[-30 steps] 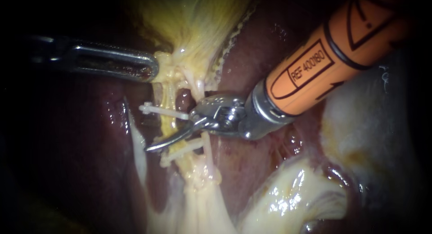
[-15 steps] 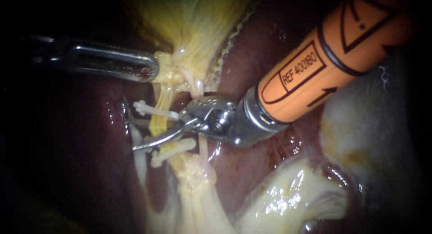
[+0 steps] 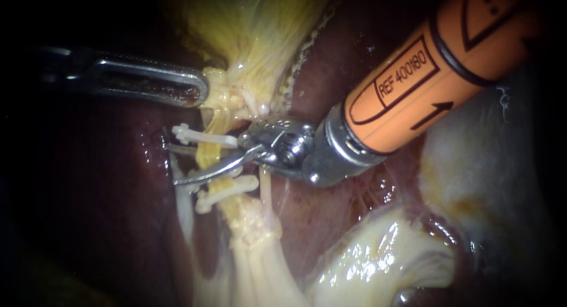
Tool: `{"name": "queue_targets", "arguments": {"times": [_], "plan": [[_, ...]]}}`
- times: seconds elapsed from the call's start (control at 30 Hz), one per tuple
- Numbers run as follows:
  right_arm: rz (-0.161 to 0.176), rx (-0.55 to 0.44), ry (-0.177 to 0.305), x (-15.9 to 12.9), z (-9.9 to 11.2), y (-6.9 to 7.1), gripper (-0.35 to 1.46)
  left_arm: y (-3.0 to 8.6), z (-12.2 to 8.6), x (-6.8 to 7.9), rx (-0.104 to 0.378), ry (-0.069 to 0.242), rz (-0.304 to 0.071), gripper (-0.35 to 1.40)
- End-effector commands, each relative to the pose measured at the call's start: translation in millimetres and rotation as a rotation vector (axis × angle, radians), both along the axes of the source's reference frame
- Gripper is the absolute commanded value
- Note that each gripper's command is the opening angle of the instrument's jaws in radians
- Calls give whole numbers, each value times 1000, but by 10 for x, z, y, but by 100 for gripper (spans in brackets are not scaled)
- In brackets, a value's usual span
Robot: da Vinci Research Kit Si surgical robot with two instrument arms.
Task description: Go to the cutting position left tube
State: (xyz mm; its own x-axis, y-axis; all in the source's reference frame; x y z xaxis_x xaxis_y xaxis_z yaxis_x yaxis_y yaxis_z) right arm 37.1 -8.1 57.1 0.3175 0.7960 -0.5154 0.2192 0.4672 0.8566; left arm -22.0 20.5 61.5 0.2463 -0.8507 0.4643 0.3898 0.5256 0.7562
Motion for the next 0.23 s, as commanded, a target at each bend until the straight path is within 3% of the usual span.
{"name": "queue_targets", "arguments": {"times": [0.03,0.23], "plan": [[-1,0,0,0,1,-1,116,0,0,0,0,0,0,-35],[-2,-1,1,0,2,-2,116,0,0,0,0,0,0,-35]]}}
